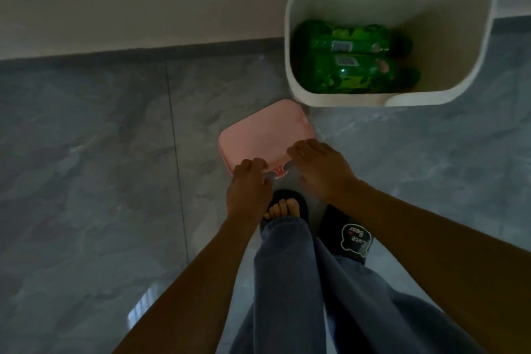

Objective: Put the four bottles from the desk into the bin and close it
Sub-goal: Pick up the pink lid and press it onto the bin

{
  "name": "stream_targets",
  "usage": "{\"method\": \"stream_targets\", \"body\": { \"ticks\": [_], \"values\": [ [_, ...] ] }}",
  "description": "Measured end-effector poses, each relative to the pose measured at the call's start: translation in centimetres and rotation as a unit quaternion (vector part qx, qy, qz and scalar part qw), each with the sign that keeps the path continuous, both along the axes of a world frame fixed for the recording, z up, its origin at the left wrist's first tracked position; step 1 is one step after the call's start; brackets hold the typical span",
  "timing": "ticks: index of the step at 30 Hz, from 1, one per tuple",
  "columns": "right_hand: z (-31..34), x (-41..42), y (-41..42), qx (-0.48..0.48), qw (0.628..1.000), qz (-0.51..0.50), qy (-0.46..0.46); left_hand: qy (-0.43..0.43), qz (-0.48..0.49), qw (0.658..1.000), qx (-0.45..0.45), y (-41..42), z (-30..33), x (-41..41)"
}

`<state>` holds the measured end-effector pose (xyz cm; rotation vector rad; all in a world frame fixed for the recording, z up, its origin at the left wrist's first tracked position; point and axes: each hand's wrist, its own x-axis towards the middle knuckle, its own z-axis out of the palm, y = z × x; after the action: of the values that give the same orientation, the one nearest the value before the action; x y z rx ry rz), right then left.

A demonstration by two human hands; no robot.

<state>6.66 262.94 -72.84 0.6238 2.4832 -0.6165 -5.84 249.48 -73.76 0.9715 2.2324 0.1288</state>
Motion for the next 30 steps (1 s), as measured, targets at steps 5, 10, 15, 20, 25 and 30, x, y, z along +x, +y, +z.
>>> {"method": "stream_targets", "body": {
  "ticks": [5,10,15,20,25,30],
  "values": [
    [-3.3,-1.4,-1.3,0.011,0.999,0.031,-0.011,0.025,-0.012,0.999,-0.022,-0.1,-3.6,0.1],
    [-3.3,-1.9,-0.7,0.019,0.998,0.044,-0.033,0.04,-0.029,0.999,-0.013,-0.6,-3.8,-0.5],
    [2.1,-1.9,-0.9,0.022,0.997,0.074,0.017,0.034,-0.042,0.998,0.027,-2.3,2.0,-0.6],
    [9.4,-1.5,-2.2,-0.028,0.997,0.067,0.039,0.043,-0.102,0.993,0.027,-3.8,11.4,-1.4],
    [18.6,-0.9,-3.6,-0.039,0.992,0.038,0.117,0.039,-0.213,0.976,0.03,-2.4,21.0,-2.9],
    [26.5,-0.2,-2.4,-0.013,0.983,-0.082,0.165,0.055,-0.257,0.964,0.029,2.1,28.8,-3.5]
  ]
}}
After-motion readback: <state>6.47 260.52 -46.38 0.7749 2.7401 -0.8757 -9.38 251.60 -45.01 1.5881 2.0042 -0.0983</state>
